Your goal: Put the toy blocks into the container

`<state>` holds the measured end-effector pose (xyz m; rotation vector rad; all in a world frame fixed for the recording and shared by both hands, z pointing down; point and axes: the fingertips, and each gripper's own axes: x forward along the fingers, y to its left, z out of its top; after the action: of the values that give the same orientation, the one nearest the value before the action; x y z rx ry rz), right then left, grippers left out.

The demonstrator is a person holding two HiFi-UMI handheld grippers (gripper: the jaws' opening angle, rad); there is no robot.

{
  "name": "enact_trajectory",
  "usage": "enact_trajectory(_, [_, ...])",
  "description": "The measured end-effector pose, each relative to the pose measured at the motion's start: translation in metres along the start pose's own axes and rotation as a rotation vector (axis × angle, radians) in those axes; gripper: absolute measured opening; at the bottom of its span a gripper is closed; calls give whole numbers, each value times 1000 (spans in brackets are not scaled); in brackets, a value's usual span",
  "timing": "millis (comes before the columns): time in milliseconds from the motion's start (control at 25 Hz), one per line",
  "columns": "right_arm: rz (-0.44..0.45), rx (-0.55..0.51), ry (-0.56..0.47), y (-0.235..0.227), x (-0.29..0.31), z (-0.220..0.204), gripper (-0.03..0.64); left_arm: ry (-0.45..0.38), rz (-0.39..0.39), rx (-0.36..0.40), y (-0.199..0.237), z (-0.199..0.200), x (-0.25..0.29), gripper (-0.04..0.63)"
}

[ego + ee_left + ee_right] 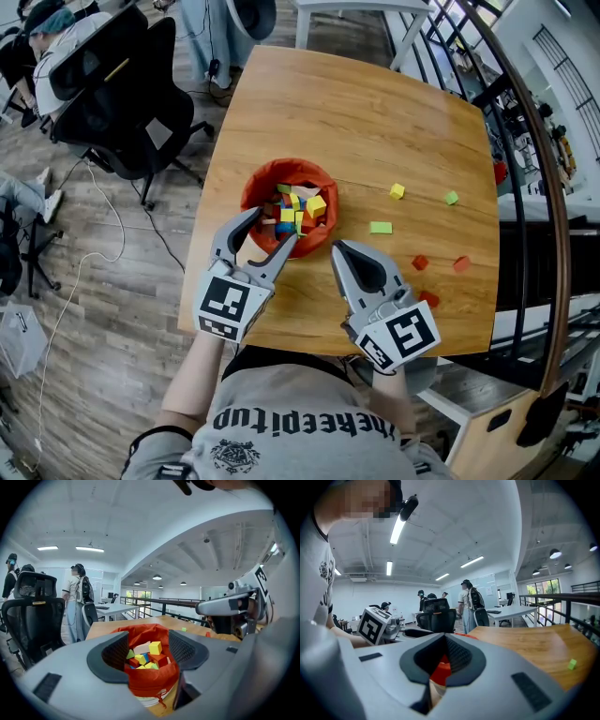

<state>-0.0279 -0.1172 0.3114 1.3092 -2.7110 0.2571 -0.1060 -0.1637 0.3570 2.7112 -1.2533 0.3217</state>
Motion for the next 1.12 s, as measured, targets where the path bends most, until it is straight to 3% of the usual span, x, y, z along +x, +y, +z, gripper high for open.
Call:
enact_trajectory(240, [-5,0,-4,1,-1,-1,11,-8,-3,-8,-1,0,-2,262])
enact_trajectory(560, [-30,-3,-10,1,-9,1,11,-31,-13,22,-9,9,-6,37])
enact_trajectory(1120, [-177,14,-21,-18,-50,-2,11,-46,-261,72,-78,27,11,14])
